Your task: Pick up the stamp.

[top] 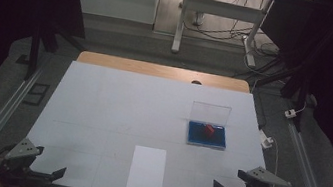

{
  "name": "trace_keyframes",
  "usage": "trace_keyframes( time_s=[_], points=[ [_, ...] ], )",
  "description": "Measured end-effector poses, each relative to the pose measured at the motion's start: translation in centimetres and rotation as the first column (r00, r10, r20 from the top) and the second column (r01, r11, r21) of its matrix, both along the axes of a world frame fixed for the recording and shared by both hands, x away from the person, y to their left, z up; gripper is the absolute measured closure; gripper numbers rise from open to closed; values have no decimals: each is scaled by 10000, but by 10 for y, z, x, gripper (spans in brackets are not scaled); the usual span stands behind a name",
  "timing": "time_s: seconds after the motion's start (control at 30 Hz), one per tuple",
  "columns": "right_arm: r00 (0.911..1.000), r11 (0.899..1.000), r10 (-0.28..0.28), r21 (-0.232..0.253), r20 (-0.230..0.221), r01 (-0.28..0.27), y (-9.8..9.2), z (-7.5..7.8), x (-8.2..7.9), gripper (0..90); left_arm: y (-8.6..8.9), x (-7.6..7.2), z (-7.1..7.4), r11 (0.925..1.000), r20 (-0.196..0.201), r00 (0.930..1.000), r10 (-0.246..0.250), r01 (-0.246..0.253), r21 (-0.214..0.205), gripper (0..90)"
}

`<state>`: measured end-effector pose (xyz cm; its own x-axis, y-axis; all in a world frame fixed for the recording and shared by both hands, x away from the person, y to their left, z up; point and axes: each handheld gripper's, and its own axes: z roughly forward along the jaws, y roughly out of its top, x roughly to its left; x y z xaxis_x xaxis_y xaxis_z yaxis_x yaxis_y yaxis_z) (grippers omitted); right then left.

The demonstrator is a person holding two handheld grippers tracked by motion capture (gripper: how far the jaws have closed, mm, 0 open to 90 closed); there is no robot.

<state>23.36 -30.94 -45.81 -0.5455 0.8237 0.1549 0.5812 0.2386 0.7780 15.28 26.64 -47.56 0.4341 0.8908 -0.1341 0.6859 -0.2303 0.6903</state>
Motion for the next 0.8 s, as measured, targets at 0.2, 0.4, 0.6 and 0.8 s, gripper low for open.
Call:
trace_keyframes(
  time_s=[0.2,0.4,0.6,0.8],
  points=[
    [10000,9999,67,-158,26,-67,2,0,0,0,0,0,0,9999,-39,9999,-94,95,52,0],
    [9998,9995,202,-235,-28,-203,4,0,0,0,2,0,0,9998,-5,9999,-153,153,-156,0],
    [9995,9991,297,-300,-83,-299,4,0,1,0,2,0,-1,9996,-60,9997,-216,214,-200,0],
    [9991,9986,398,-357,-144,-403,6,0,2,0,1,0,-1,9996,-51,9997,-241,240,-156,0]
  ],
)
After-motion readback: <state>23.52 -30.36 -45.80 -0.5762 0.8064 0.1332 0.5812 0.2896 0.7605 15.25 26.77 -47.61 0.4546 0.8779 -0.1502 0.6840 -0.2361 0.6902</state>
